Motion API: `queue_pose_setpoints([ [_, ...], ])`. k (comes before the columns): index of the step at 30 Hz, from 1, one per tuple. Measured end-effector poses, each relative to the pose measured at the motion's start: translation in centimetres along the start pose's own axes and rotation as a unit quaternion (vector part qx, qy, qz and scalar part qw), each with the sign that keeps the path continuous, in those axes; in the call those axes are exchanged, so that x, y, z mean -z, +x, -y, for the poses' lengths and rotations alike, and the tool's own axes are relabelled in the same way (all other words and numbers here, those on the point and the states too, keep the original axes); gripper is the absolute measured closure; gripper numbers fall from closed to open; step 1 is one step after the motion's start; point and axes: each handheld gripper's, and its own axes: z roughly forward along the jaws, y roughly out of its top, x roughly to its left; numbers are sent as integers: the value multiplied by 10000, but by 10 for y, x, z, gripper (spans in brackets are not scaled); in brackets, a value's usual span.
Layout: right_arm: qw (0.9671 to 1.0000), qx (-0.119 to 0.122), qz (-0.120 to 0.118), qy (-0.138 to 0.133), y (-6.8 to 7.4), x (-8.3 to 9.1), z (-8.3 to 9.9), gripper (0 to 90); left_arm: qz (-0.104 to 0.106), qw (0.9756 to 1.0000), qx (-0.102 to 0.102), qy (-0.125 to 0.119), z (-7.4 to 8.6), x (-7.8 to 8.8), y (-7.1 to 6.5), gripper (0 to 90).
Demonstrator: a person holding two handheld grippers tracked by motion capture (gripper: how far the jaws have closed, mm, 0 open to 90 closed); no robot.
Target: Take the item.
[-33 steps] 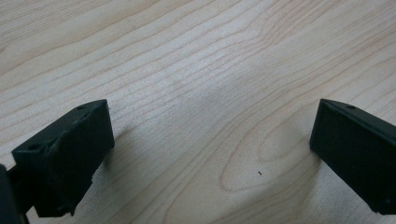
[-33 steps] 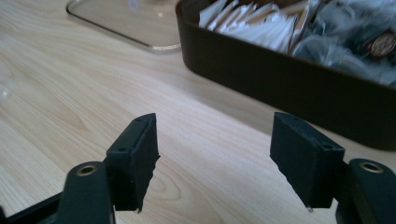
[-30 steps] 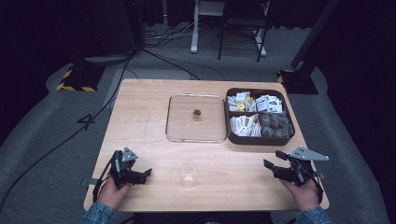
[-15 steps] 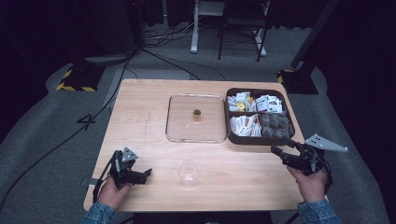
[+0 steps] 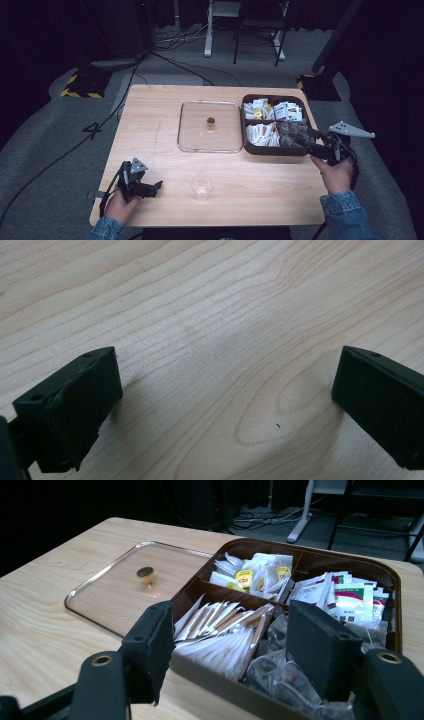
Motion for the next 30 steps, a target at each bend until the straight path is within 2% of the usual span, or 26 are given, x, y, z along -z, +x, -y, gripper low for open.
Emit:
queue_pose_setpoints([
  [3, 9999, -11, -20, 153, -7, -10, -9, 412, 1, 10000, 1, 0, 0, 0, 0, 1],
  [5, 9992, -197, -97, 338, -15, -23, -15, 443, 0, 10000, 0, 0, 0, 0, 0, 1],
  [6, 9992, -197, -97, 338, -15, -23, -15, 443, 0, 10000, -1, 0, 0, 0, 0, 1],
  [7, 9981, -296, -115, 527, -21, -33, -17, 443, 0, 10000, 0, 0, 0, 0, 0, 1],
  [9, 9976, -327, -117, 593, -25, -38, -17, 442, -1, 10000, 1, -1, 0, 0, 0, 1],
  [11, 9962, -441, -64, 749, -31, -47, -17, 442, 0, 10000, 0, 0, 0, 0, 0, 1],
  [13, 9939, -502, 92, 976, -41, -62, -14, 452, 0, 10000, -1, 0, 0, 0, 0, 1],
  [14, 9939, -502, 92, 976, -41, -62, -14, 452, 0, 10000, 2, -1, 0, 0, 0, 1],
  [17, 9910, -554, 179, 1202, -49, -74, -10, 479, 0, 10000, 0, -1, 0, 0, 0, 1],
  [18, 9888, -538, 266, 1367, -51, -83, -7, 496, -1, 10000, 1, 0, 0, 0, 0, 1],
  [20, 9880, -535, 295, 1418, -52, -85, -6, 499, 0, 10000, 0, -1, 0, 0, 0, 1],
  [21, 9858, -551, 371, 1540, -55, -92, -3, 506, -1, 10000, -1, 0, 0, 0, 0, 1],
  [24, 9839, -568, 465, 1627, -57, -97, -1, 508, 0, 10000, -1, 0, 0, 0, 0, 1],
  [25, 9817, -557, 584, 1726, -58, -101, 1, 514, 0, 10000, 2, -1, 0, 0, 0, 1],
  [26, 9817, -557, 584, 1726, -58, -101, 1, 514, 0, 10000, 1, -1, 0, 0, 0, 1],
  [27, 9784, -547, 705, 1862, -59, -105, 2, 521, -1, 10000, 0, 0, 0, 0, 0, 1],
  [30, 9758, -536, 811, 1958, -60, -109, 4, 530, 0, 10000, 1, -1, 0, 0, 0, 1],
])
